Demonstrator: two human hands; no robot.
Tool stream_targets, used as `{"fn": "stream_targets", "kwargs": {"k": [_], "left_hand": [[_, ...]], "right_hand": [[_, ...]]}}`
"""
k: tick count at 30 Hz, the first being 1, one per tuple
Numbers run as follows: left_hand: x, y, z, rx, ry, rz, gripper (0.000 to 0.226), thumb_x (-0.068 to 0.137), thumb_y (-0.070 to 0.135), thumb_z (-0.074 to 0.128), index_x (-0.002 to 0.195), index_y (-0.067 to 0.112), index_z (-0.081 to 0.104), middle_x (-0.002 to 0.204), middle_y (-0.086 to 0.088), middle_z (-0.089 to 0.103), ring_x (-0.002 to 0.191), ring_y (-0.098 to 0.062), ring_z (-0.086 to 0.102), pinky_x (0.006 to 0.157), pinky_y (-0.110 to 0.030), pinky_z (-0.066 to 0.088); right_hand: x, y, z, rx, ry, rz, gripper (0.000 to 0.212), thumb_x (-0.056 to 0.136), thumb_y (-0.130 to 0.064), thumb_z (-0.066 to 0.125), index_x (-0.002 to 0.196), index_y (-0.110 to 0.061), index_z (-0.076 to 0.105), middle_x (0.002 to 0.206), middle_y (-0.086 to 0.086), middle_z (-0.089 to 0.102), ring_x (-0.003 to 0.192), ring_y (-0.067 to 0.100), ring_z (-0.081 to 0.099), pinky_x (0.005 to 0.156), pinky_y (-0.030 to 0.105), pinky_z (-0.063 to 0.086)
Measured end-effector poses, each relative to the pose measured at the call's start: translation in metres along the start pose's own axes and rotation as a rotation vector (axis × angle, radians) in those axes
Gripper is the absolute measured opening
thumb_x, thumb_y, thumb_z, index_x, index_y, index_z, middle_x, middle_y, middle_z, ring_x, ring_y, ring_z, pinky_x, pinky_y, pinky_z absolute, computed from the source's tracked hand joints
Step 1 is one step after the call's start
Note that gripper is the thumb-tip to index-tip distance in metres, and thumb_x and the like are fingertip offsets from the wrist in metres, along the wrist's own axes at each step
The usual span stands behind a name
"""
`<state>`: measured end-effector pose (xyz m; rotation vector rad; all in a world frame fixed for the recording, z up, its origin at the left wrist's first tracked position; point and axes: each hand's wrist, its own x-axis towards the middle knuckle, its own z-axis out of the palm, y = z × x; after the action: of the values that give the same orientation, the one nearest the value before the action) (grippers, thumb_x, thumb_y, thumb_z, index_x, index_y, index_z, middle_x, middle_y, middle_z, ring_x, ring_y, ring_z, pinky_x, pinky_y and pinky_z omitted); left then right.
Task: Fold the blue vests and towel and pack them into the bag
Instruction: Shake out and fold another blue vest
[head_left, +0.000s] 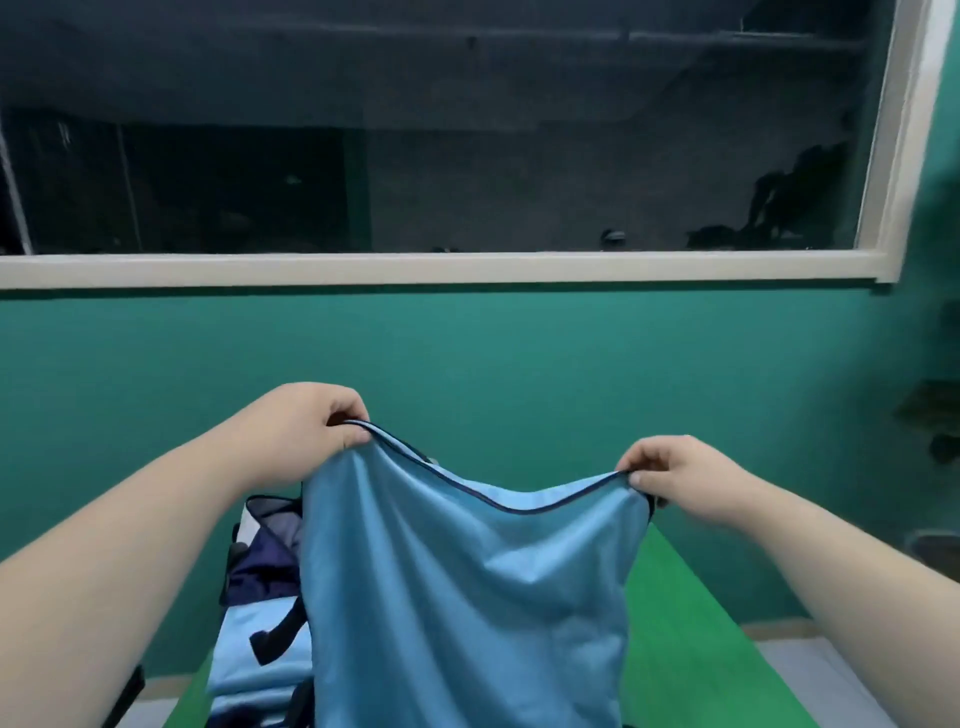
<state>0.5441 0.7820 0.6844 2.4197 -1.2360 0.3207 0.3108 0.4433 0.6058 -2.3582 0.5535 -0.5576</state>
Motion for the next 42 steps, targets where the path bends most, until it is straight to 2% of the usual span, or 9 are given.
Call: {"fn": "stream_targets", "kwargs": {"k": [3, 12, 15, 19, 27, 33, 36, 39, 42], "left_hand": [[-0.026, -0.003, 0.035, 0.011, -0.129, 0.004, 0.009, 0.093, 0.034, 0.064, 0.085, 0.032, 0.065, 0.078, 0.018, 0.064, 0.068, 0.007, 0.056, 0.055, -0.012, 0.04], [-0.111, -0.034, 0.138, 0.033, -0.417, -0.086, 0.009, 0.091, 0.036, 0.066, 0.084, 0.035, 0.06, 0.08, 0.014, 0.065, 0.074, -0.003, 0.056, 0.066, -0.019, 0.044], [-0.136, -0.045, 0.163, 0.017, -0.424, -0.168, 0.01, 0.089, 0.039, 0.067, 0.082, 0.036, 0.06, 0.083, 0.015, 0.065, 0.08, -0.001, 0.057, 0.072, -0.022, 0.047], [-0.165, -0.054, 0.188, -0.036, -0.442, -0.244, 0.01, 0.09, 0.037, 0.067, 0.084, 0.033, 0.061, 0.085, 0.015, 0.066, 0.082, 0.0, 0.058, 0.075, -0.022, 0.046], [-0.209, -0.065, 0.218, -0.114, -0.42, -0.368, 0.008, 0.092, 0.04, 0.063, 0.086, 0.035, 0.061, 0.083, 0.017, 0.066, 0.083, -0.001, 0.059, 0.079, -0.028, 0.05], [-0.226, -0.069, 0.229, -0.109, -0.413, -0.403, 0.011, 0.093, 0.045, 0.059, 0.085, 0.038, 0.057, 0.082, 0.017, 0.065, 0.078, -0.002, 0.06, 0.074, -0.027, 0.051], [-0.225, -0.07, 0.23, -0.108, -0.41, -0.404, 0.011, 0.093, 0.045, 0.058, 0.084, 0.039, 0.057, 0.081, 0.018, 0.065, 0.079, -0.001, 0.059, 0.074, -0.027, 0.051], [-0.224, -0.071, 0.23, -0.126, -0.413, -0.408, 0.01, 0.094, 0.043, 0.059, 0.086, 0.038, 0.059, 0.081, 0.017, 0.066, 0.079, 0.0, 0.059, 0.074, -0.026, 0.05], [-0.224, -0.074, 0.229, -0.144, -0.396, -0.431, 0.009, 0.093, 0.042, 0.061, 0.086, 0.038, 0.062, 0.079, 0.017, 0.066, 0.078, 0.0, 0.06, 0.076, -0.029, 0.052]], "right_hand": [[-0.023, 0.032, 0.063, 0.024, -0.095, 0.065, 0.019, 0.091, -0.009, 0.066, 0.082, -0.025, 0.072, 0.067, -0.011, 0.067, 0.062, 0.007, 0.055, 0.068, 0.031, 0.049], [-0.084, 0.069, 0.201, 0.028, -0.374, 0.158, 0.011, 0.093, -0.024, 0.065, 0.085, -0.032, 0.068, 0.081, -0.005, 0.071, 0.065, 0.007, 0.054, 0.064, 0.024, 0.047], [-0.089, 0.07, 0.224, -0.022, -0.422, 0.126, 0.015, 0.093, -0.025, 0.064, 0.082, -0.036, 0.066, 0.081, -0.01, 0.07, 0.065, 0.006, 0.055, 0.066, 0.023, 0.047], [-0.092, 0.066, 0.244, -0.161, -0.515, 0.03, 0.014, 0.094, -0.024, 0.059, 0.094, -0.036, 0.067, 0.083, -0.024, 0.063, 0.075, -0.004, 0.055, 0.064, 0.009, 0.038], [-0.1, 0.069, 0.271, -0.337, -0.674, -0.151, 0.02, 0.095, -0.026, 0.056, 0.107, -0.026, 0.072, 0.098, -0.014, 0.06, 0.092, 0.007, 0.054, 0.079, 0.022, 0.042], [-0.116, 0.102, 0.288, -0.462, -0.511, -0.253, 0.025, 0.094, -0.031, 0.056, 0.109, -0.036, 0.075, 0.135, -0.007, 0.052, 0.126, 0.017, 0.043, 0.104, 0.036, 0.041], [-0.117, 0.111, 0.293, -0.512, -0.365, -0.315, 0.019, 0.089, -0.029, 0.066, 0.102, -0.035, 0.078, 0.138, 0.0, 0.057, 0.125, 0.027, 0.048, 0.1, 0.047, 0.045], [-0.116, 0.11, 0.295, -0.552, -0.374, -0.339, 0.02, 0.088, -0.031, 0.065, 0.103, -0.037, 0.078, 0.139, -0.005, 0.058, 0.128, 0.025, 0.047, 0.101, 0.046, 0.042], [-0.113, 0.115, 0.297, -0.629, -0.353, -0.439, 0.015, 0.079, -0.034, 0.073, 0.091, -0.04, 0.079, 0.121, -0.012, 0.068, 0.116, 0.021, 0.057, 0.088, 0.041, 0.048]]}}
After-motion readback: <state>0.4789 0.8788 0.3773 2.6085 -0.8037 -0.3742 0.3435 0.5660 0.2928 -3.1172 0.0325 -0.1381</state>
